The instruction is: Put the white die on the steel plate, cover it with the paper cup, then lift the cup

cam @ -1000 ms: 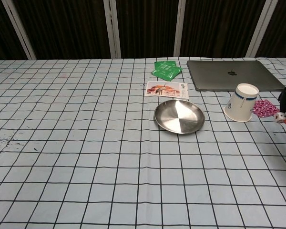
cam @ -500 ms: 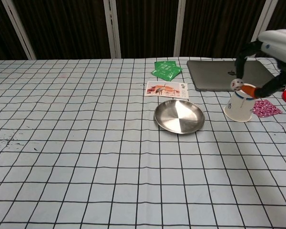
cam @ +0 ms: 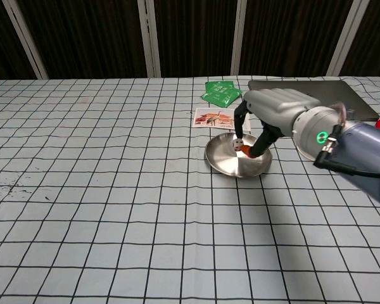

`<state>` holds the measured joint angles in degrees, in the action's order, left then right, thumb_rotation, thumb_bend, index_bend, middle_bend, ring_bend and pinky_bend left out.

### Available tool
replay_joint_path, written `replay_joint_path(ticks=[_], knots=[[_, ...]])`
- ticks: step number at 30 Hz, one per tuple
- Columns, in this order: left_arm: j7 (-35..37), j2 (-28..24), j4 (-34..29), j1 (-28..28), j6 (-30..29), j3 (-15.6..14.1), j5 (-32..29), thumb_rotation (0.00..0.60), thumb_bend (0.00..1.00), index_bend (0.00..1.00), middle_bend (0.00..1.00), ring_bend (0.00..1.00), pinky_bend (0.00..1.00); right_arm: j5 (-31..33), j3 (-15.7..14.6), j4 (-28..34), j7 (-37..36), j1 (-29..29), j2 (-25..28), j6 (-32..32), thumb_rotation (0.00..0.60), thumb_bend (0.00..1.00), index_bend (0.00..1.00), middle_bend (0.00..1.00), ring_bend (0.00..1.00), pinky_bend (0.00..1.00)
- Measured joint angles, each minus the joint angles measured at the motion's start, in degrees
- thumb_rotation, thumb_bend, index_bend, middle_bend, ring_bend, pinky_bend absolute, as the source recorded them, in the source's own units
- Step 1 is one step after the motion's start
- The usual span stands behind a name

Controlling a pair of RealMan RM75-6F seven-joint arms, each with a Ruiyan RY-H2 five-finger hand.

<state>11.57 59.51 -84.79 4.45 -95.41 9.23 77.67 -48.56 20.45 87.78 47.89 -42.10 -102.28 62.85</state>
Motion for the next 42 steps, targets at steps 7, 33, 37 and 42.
replay_joint_path(ticks=[7, 33, 37, 42], knots=[[1.1, -0.3, 0.6, 0.7, -0.3, 0.4, -1.1, 0.6, 0.27, 0.31, 0.01, 0.0, 0.0, 2.5, 1.3, -9.7, -1.1, -4.2, -4.6, -4.1, 0.6, 0.41, 0.55, 0.29, 0.18, 0.01], [0.5, -0.1, 0.8, 0.9, -0.1, 1.0, -1.8, 0.6, 0.27, 0.32, 0.01, 0.0, 0.0, 1.6, 0.2, -20.4, -11.3, -6.4, -4.2, -8.8, 0.6, 0.41, 0.55, 0.29, 0.18, 0.01], [0.7, -0.1, 0.7, 1.0, -0.2, 1.0, -1.7, 0.6, 0.27, 0.32, 0.01, 0.0, 0.0, 1.5, -0.5, -19.3, -12.0, -6.0, -3.7, -8.4, 0.6, 0.41, 0.55, 0.29, 0.18, 0.01], [0.8, -0.2, 0.8, 0.8, 0.2, 1.1, -1.7, 0.6, 0.27, 0.32, 0.01, 0.0, 0.0, 1.6, -1.2, -18.6, -12.1, -5.9, -3.7, -8.1, 0.6, 0.4, 0.51, 0.28, 0.18, 0.01]])
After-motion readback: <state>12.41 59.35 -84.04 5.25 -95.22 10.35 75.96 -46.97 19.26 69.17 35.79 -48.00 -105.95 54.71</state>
